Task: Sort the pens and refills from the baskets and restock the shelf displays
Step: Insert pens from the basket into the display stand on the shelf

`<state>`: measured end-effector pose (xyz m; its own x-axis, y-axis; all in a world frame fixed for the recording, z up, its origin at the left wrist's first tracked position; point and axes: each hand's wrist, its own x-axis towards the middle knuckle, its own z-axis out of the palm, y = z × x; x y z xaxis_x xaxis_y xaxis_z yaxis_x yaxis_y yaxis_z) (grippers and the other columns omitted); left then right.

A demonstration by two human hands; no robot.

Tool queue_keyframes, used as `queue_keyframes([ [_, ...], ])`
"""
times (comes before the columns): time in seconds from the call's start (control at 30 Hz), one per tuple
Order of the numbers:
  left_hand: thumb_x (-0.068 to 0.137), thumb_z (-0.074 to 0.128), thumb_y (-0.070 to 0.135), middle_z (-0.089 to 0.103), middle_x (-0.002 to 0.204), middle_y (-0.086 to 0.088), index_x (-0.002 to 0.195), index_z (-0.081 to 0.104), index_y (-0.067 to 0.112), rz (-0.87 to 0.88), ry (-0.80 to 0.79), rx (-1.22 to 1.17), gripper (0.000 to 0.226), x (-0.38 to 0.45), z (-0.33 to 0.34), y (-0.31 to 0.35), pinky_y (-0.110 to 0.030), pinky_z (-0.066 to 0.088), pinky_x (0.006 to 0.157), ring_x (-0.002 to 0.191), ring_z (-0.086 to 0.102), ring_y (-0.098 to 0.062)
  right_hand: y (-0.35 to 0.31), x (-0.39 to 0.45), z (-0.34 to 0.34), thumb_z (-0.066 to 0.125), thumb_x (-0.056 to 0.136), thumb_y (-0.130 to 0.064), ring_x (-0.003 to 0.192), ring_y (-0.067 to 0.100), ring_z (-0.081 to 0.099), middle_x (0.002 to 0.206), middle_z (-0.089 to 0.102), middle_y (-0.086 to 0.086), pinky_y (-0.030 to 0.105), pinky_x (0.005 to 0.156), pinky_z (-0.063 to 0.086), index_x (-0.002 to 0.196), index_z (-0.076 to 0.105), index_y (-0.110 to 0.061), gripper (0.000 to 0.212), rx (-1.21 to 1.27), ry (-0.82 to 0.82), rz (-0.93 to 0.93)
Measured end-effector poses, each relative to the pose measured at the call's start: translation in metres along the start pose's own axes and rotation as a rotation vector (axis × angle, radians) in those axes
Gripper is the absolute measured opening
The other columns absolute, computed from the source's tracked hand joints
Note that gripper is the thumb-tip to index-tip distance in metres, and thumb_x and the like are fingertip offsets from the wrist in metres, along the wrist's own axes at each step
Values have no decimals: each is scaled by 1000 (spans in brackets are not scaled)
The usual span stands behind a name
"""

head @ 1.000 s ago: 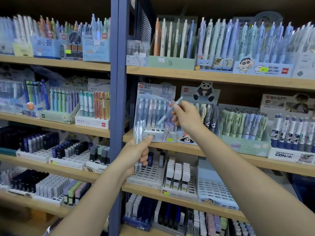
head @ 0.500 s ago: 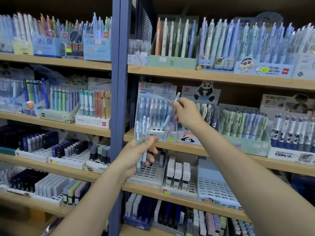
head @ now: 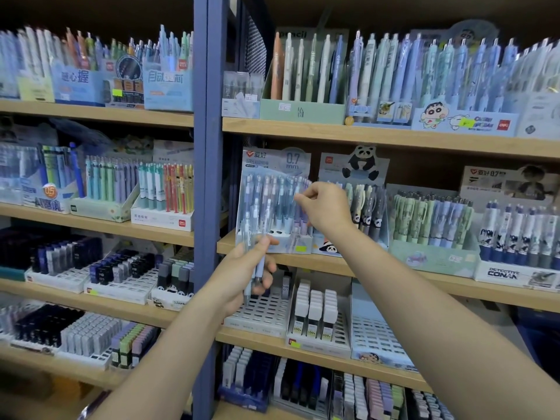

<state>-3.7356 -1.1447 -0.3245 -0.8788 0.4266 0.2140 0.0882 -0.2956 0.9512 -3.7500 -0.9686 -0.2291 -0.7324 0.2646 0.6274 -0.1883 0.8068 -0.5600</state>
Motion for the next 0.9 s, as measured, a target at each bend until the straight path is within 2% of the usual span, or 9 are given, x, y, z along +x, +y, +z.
queue_keyframes([
  [0.1,101,53,40,54,67,-2,120,66,21,23,-27,26,30,0,0,1,-21,23,40,48,41,-13,-3,3,-1,65,96,-29,65,12,57,67,61,-3,31,69,49,76,64,-11,27,-74,-8,-25],
  [0.27,103,52,32,55,70,0,119,69,14,38,7,17,29,3,-2,-2,-19,25,38,49,41,-10,-7,4,0,61,98,-30,69,17,60,74,65,3,31,65,46,81,64,-9,27,-128,-61,-41],
  [0.33,103,52,29,55,69,0,117,68,10,37,25,0,28,5,-2,-3,-18,25,38,48,42,-9,-10,5,2,59,99,-29,65,16,57,72,64,3,31,64,45,74,59,-12,30,-185,-81,-31],
  [0.43,103,53,28,54,69,0,116,67,9,50,22,-22,27,5,-1,-3,-18,25,38,48,42,-9,-13,6,7,60,98,-27,53,20,50,55,51,3,29,58,42,55,48,-15,46,-247,-87,-3],
  [0.53,102,54,28,54,68,0,117,66,10,62,13,-24,26,5,-2,-3,-18,24,37,48,42,-9,-15,7,10,62,96,-28,48,19,44,50,42,0,26,52,36,51,43,-16,51,-253,-90,45],
  [0.67,101,56,31,54,68,0,118,68,16,81,16,-48,26,5,-4,-2,-19,21,38,48,41,-10,-16,0,2,59,99,-31,53,19,49,58,52,3,28,57,41,62,55,-8,44,-89,-90,8],
  [0.73,99,59,32,53,66,1,118,70,18,84,27,-59,26,7,-5,-2,-20,20,38,48,40,-10,-18,-11,-4,53,102,-34,51,18,54,65,64,3,27,55,43,81,70,-7,39,182,-204,23],
  [0.8,96,63,31,52,66,1,113,72,18,82,44,-72,23,10,-5,-2,-19,20,37,47,39,-9,-22,-22,-7,52,103,-38,50,17,57,73,71,3,26,48,43,96,71,-10,34,440,-390,84],
  [0.9,95,67,26,50,67,0,99,69,16,85,84,-62,10,12,-2,-2,-18,22,36,49,39,-9,-25,-31,-3,61,98,-36,56,14,59,74,72,1,24,47,43,95,68,-7,31,430,-506,53],
])
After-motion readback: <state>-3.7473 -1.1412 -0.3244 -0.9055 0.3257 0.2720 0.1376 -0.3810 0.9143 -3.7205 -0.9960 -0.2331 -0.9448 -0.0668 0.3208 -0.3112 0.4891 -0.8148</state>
